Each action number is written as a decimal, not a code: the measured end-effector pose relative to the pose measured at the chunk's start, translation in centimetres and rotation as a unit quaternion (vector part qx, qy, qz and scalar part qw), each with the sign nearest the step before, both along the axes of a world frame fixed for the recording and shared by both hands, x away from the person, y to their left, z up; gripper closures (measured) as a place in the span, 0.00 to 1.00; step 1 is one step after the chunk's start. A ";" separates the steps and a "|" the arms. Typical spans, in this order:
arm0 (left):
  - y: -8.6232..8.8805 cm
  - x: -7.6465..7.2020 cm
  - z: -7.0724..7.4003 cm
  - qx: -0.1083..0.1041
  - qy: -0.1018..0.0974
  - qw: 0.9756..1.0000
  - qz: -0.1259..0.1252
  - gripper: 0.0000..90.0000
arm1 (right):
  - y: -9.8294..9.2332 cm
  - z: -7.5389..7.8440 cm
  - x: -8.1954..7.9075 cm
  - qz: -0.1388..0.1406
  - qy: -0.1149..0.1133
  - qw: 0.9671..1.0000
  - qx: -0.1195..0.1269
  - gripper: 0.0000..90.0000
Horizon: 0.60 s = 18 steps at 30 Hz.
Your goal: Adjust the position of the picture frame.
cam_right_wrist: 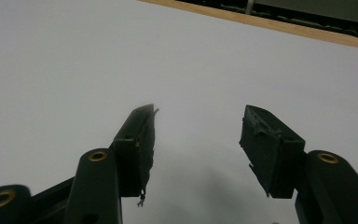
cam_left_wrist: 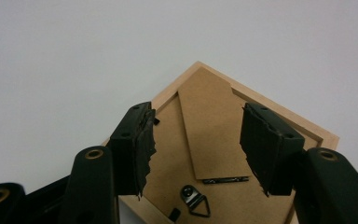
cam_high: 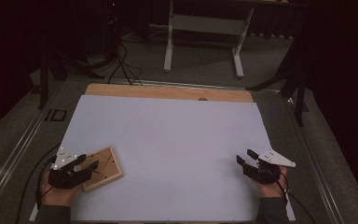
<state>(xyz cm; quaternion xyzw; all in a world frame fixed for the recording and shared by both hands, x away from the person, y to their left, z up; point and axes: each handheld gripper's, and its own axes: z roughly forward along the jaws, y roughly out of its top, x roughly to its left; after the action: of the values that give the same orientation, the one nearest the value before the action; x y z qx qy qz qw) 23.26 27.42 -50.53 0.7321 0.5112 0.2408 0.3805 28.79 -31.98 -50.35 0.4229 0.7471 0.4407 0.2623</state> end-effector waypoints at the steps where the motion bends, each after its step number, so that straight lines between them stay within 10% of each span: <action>1: -0.1 0.1 0.0 0.003 0.002 1.000 -0.002 0.49 | 0.0 0.0 0.0 0.000 0.000 1.000 0.000 0.49; 18: -2.9 2.0 -1.0 0.058 0.037 0.998 -0.008 0.52 | 0.2 -0.1 0.1 0.002 0.000 1.000 -0.004 0.48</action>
<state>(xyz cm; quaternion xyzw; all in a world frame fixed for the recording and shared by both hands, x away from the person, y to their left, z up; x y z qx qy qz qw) 25.30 24.54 -51.53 0.7658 0.5039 0.2395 0.3198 28.92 -31.82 -50.43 0.4201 0.7497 0.4382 0.2635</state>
